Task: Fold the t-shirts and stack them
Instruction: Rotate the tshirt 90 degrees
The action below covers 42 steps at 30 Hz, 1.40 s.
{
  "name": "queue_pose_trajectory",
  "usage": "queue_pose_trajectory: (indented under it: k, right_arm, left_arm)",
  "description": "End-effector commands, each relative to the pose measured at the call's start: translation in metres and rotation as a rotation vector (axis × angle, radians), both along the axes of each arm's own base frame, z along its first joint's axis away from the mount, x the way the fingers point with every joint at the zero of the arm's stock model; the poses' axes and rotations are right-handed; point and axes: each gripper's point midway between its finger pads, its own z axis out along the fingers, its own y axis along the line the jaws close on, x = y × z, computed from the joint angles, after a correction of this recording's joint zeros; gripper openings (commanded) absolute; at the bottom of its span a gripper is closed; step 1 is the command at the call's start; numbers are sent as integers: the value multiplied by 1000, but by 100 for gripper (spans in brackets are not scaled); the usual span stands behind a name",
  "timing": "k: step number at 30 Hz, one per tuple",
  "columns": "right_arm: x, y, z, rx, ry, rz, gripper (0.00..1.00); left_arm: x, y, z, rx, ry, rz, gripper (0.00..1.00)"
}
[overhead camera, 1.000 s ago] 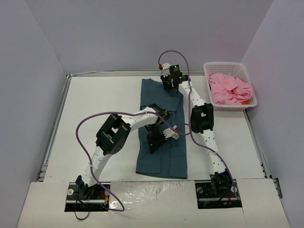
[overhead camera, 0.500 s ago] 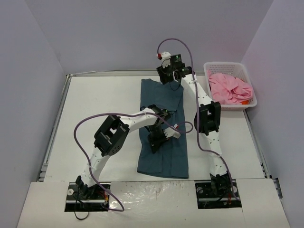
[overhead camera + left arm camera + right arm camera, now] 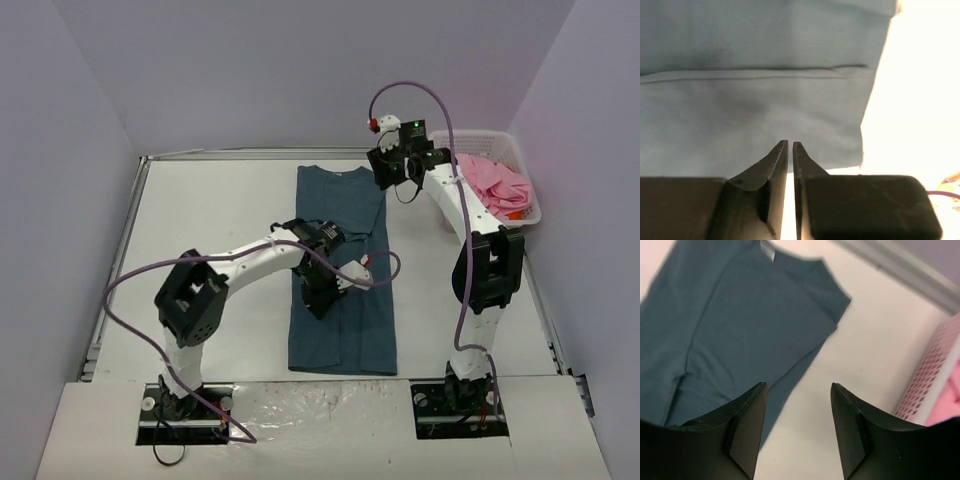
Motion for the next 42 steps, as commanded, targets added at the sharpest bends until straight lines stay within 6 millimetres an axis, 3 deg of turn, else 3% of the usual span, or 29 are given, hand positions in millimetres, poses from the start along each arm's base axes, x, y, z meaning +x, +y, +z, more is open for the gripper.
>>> queue_pose_trajectory:
  k: [1,5,6,8,9,11,12,13,17,27,35,42]
  right_arm:
    - [-29,-3,-20,-17,85,12,49]
    - [-55,-2,-42,-35,194,59,48]
    - [-66,-2,-51,-41,245,74,45]
    - [-83,2,-70,-44,328,112,36]
    - [-89,3,-75,-47,351,121,25]
    - [-104,7,-92,-64,403,149,16]
    - [-109,9,-97,-68,418,156,7]
    - [-114,11,-99,-73,427,166,4]
    - [-144,21,-120,-107,504,222,0]
    - [-185,33,-154,-158,619,295,0]
    - [-185,40,-176,-175,668,309,0]
    - [-180,44,-195,-181,707,311,0]
  left_arm:
    - [2,0,66,-181,-105,-53,10]
    - [7,28,99,-213,-148,-6,14]
    - [19,41,101,-209,-161,53,14]
    - [35,55,116,-230,-209,150,14]
    - [44,65,117,-214,-237,200,14]
    - [67,86,129,-226,-302,334,14]
    - [73,93,132,-226,-323,373,14]
    - [85,106,130,-220,-344,443,15]
    - [95,132,138,-213,-413,543,15]
    - [101,154,138,-197,-462,627,16]
    - [106,150,118,-205,-426,648,17]
    - [114,148,121,-214,-440,660,17]
